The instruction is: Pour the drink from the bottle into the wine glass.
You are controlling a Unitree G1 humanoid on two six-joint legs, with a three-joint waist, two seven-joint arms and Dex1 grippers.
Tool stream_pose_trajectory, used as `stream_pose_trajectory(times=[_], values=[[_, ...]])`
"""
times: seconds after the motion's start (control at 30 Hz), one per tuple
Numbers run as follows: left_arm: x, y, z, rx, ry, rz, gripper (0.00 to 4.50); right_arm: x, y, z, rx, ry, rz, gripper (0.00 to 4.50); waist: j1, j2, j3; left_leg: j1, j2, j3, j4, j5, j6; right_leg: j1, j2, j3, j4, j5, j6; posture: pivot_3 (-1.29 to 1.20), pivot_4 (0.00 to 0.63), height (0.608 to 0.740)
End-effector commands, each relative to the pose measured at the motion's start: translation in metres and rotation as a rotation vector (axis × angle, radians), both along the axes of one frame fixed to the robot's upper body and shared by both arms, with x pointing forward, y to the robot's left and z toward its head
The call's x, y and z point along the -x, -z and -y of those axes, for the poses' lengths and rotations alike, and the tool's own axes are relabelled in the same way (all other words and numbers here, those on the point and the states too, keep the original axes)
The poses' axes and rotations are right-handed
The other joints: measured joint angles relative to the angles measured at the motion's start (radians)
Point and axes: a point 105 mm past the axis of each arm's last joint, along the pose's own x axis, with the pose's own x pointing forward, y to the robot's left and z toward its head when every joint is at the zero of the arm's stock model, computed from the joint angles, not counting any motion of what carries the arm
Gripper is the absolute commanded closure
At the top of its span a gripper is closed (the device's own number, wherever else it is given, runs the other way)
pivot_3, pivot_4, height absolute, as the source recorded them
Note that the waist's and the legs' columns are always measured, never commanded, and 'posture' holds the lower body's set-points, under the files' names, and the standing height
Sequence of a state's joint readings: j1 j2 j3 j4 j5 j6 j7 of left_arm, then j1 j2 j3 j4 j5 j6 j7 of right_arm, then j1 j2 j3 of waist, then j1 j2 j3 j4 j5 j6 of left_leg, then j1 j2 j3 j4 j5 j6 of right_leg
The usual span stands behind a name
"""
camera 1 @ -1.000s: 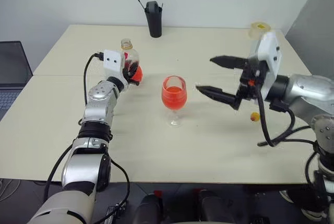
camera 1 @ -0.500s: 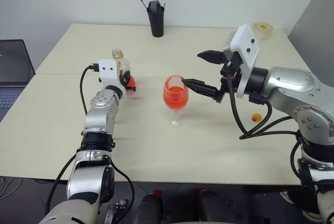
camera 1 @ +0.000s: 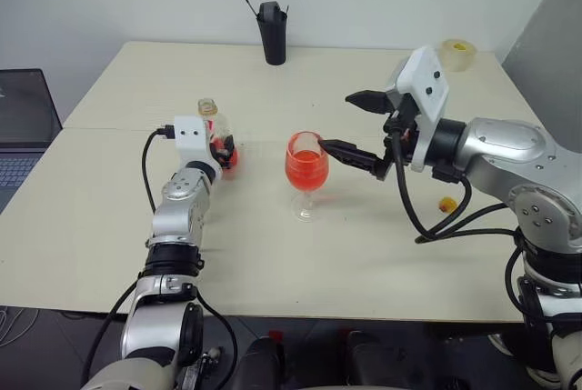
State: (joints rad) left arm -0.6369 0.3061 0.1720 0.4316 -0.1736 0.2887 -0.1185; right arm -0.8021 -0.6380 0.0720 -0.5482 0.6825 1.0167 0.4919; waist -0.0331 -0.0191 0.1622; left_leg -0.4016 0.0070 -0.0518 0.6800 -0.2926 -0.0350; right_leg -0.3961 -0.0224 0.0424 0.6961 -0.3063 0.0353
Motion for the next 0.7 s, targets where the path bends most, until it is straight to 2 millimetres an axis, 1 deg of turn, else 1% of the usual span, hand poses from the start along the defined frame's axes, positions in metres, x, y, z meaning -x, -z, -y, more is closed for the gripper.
stream_pose_trajectory(times=[0.03,0.07,0.17,0.33,0.47,0.6,0.7], values=[[0.001,-0.018,0.0,-0.021,-0.001,0.059,0.2,0.006,-0.004,-0.002,0.011,-0.021,0.03,0.0,0.0,0.0,0.0,0.0,0.0,0.0,0.0,0.0,0.0,0.0,0.0,0.0,0.0,0.0,0.0,0.0,0.15,0.74],[0.002,-0.018,0.0,-0.023,-0.001,0.058,0.01,0.006,-0.004,-0.002,0.014,-0.022,0.029,0.0,0.0,0.0,0.0,0.0,0.0,0.0,0.0,0.0,0.0,0.0,0.0,0.0,0.0,0.0,0.0,0.0,0.15,0.74],[0.004,-0.021,-0.001,-0.037,0.003,0.062,0.01,0.007,-0.003,-0.002,0.018,-0.025,0.026,0.0,0.0,0.0,0.0,0.0,0.0,0.0,0.0,0.0,0.0,0.0,0.0,0.0,0.0,0.0,0.0,0.0,0.15,0.74],[0.011,-0.033,0.002,-0.075,0.05,0.08,0.01,0.006,-0.002,0.0,0.023,-0.023,0.025,0.0,0.0,0.0,0.0,0.0,0.0,0.0,0.0,0.0,0.0,0.0,0.0,0.0,0.0,0.0,0.0,0.0,0.15,0.74],[0.017,-0.04,0.0,-0.099,0.066,0.074,0.01,0.006,0.0,0.0,0.028,-0.023,0.025,0.0,0.001,0.0,0.0,0.0,0.0,0.0,0.0,0.0,0.0,0.0,0.0,0.0,0.0,0.0,0.0,0.0,0.15,0.74],[0.019,-0.053,-0.002,-0.118,0.062,0.097,0.01,0.005,0.001,0.001,0.033,-0.026,0.023,0.0,0.002,0.0,0.0,0.0,0.0,0.0,0.0,0.0,0.0,0.0,0.0,0.0,0.0,0.0,0.0,0.0,0.15,0.74],[0.018,-0.066,0.005,-0.11,0.079,0.131,0.01,0.005,0.002,0.0,0.034,-0.039,0.021,0.0,0.002,0.0,0.0,0.0,0.0,0.0,0.0,0.0,0.001,0.0,0.0,0.0,-0.001,0.0,0.0,0.0,0.15,0.74]])
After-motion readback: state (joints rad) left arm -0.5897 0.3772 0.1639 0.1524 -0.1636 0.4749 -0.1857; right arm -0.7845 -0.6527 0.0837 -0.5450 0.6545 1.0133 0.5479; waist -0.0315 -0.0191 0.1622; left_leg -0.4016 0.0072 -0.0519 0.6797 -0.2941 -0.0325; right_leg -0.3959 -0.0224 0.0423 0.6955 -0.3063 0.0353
